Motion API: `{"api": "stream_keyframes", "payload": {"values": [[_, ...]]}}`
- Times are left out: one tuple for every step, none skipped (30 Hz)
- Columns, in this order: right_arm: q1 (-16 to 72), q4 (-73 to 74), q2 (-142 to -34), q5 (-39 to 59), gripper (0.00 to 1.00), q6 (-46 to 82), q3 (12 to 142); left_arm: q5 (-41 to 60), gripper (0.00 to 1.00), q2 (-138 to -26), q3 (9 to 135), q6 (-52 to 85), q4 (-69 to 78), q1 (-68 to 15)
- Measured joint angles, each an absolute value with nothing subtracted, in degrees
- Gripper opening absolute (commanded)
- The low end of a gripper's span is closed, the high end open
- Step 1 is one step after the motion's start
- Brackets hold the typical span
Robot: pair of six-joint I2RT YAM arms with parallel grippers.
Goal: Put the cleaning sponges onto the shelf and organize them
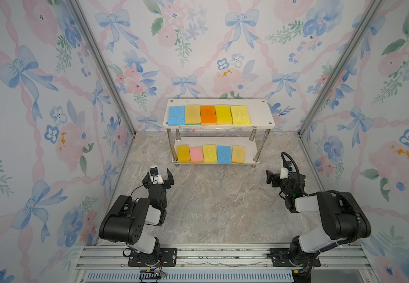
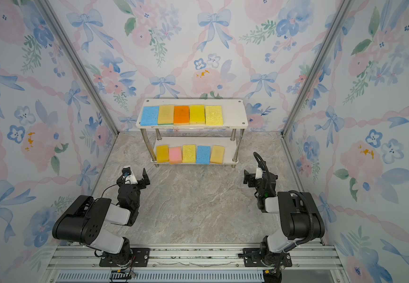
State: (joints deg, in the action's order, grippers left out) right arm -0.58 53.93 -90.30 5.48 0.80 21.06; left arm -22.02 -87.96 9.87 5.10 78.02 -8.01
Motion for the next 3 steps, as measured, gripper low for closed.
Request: {"api": "stream_keyframes", "payload": {"values": [[-0.58, 53.93, -90.3, 5.5, 0.97, 0.8, 21.06, -22.02, 0.98, -87.96, 9.87, 5.13, 78.02, -8.01], [-0.58, 53.93, -90.3, 5.48, 0.97, 0.8, 21.06, -22.02, 0.98, -87.96, 9.87, 5.1, 78.02, -8.01], [-0.58, 53.93, -90.3, 5.48, 0.97, 0.8, 21.06, -22.02, 0.98, -87.99, 9.87, 5.1, 78.02, -8.01]]}}
